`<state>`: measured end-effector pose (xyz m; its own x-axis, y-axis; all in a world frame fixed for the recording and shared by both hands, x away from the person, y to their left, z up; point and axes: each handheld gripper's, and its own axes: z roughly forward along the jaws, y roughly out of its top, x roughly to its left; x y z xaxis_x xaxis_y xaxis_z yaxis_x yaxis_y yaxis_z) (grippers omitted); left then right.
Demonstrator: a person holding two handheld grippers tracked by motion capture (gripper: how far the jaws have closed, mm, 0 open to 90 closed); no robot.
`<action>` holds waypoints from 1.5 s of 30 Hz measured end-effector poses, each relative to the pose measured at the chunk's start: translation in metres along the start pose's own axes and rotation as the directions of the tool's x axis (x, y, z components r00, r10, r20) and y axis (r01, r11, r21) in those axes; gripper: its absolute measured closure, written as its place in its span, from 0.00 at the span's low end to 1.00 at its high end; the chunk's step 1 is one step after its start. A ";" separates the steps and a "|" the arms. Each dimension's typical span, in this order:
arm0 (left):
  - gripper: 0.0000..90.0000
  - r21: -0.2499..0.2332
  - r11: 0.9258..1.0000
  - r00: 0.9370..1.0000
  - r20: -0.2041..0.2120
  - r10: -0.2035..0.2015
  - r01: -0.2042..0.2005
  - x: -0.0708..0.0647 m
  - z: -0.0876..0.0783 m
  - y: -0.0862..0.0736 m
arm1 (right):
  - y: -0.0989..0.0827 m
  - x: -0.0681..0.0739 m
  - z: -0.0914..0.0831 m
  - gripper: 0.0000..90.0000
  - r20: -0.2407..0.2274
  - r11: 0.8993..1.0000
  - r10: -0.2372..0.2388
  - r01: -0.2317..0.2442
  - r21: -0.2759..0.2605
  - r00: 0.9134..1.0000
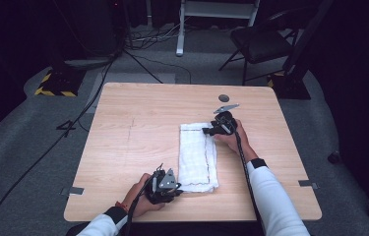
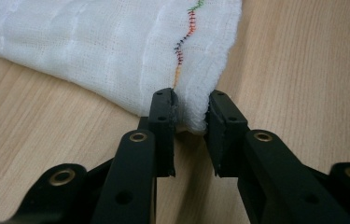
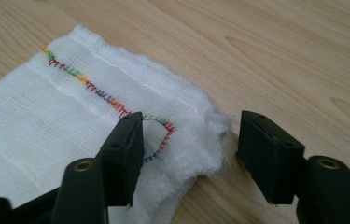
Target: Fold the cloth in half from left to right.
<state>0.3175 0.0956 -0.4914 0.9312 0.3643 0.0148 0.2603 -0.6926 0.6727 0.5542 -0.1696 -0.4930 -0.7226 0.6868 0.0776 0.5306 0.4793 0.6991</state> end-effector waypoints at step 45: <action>0.22 -0.059 0.944 0.929 -0.169 -0.329 0.324 0.202 0.080 0.074 | -0.002 0.022 -0.015 0.93 0.006 0.990 -0.125 0.125 -0.072 0.992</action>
<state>0.5455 0.0684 -0.4980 0.7362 0.6717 -0.0829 0.5324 -0.4991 0.6836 0.5306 -0.1644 -0.4820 -0.7807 0.6248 -0.0147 0.4026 0.5209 0.7527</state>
